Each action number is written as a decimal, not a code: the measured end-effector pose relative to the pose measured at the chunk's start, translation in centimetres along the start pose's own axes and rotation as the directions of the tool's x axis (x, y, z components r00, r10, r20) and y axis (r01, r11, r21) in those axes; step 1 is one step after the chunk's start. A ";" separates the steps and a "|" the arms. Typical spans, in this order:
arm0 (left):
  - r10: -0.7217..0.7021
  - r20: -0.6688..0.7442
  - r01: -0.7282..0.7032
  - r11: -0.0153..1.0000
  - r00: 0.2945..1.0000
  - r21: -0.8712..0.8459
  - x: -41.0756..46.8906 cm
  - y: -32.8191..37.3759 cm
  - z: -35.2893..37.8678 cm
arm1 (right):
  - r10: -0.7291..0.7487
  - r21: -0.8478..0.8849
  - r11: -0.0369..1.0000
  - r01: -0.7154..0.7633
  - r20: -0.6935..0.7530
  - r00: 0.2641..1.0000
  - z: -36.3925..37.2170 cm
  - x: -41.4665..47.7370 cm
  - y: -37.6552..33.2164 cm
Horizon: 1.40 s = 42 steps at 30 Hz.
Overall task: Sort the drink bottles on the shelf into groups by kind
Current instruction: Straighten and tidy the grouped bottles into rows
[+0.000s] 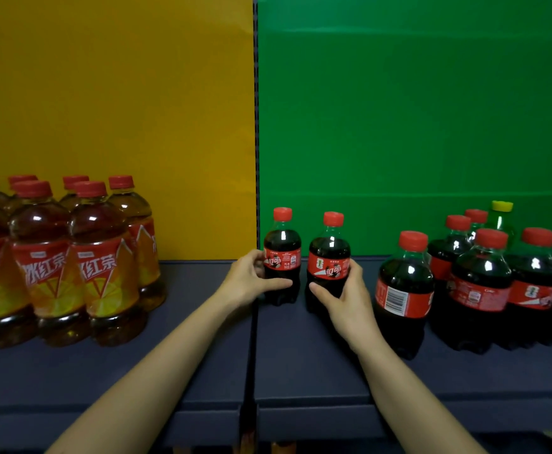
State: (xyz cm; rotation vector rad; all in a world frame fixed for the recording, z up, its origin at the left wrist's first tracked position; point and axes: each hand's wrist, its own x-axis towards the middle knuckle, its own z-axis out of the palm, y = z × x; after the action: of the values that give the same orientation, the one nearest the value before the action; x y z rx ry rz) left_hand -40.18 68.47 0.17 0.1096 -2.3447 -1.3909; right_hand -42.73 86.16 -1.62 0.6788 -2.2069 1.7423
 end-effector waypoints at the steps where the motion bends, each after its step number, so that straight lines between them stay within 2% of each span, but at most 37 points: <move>1: 0.008 -0.014 -0.008 1.000 1.000 0.024 -0.5 -0.1 -0.1 | 0.013 0.010 1.000 -0.013 0.005 1.000 0.0 0.1 0.0; 6: 0.063 -0.128 -0.050 0.993 0.990 0.106 -1.9 -0.2 0.4 | 0.092 0.119 0.988 -0.094 0.022 0.995 0.3 0.8 -0.2; 9: 0.068 -0.170 -0.048 0.992 0.983 0.121 -1.7 -0.3 1.0 | 0.123 0.126 0.984 -0.128 0.045 0.991 0.3 1.4 -0.1; 12: 0.068 -0.184 -0.050 0.994 0.981 0.102 -1.4 -0.2 1.6 | 0.119 0.068 0.991 -0.120 0.017 0.993 0.4 1.9 0.5; 16: 0.072 -0.205 -0.044 0.990 0.976 0.134 -1.2 0.3 2.0 | 0.066 -0.098 0.993 -0.067 -0.014 0.998 0.5 2.0 0.7; 28: 0.061 -0.167 -0.037 0.989 0.984 0.143 -1.3 0.4 2.3 | 0.034 -0.197 0.980 -0.038 -0.022 0.999 1.0 1.4 0.4; 32: 0.069 -0.117 -0.032 0.955 0.991 0.296 -1.9 0.8 2.2 | 0.034 -0.231 0.973 -0.018 0.066 0.997 0.3 -0.1 -0.5; 35: 0.217 -0.161 -0.135 0.901 0.963 0.412 -3.5 1.8 1.9 | -0.057 -0.206 0.975 0.087 0.148 0.987 -1.8 -2.9 -1.8; 38: 0.460 -0.093 -0.326 0.744 0.883 0.584 -5.7 3.2 1.9 | -0.111 -0.202 0.970 0.136 0.132 0.985 -4.5 -6.2 -2.9; 40: 0.521 -0.020 -0.414 0.699 0.853 0.584 -7.0 4.4 2.6 | -0.142 -0.200 0.967 0.160 0.098 0.985 -6.7 -7.9 -3.2; 42: 0.520 0.038 -0.461 0.718 0.853 0.521 -8.3 5.6 3.8 | -0.194 -0.210 0.957 0.200 0.049 0.980 -8.9 -9.0 -3.3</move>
State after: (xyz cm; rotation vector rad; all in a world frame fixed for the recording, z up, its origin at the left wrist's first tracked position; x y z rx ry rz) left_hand -33.29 76.62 0.84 -0.2699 -2.3468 -0.4690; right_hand -34.11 96.00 -0.76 0.8424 -2.2164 1.3840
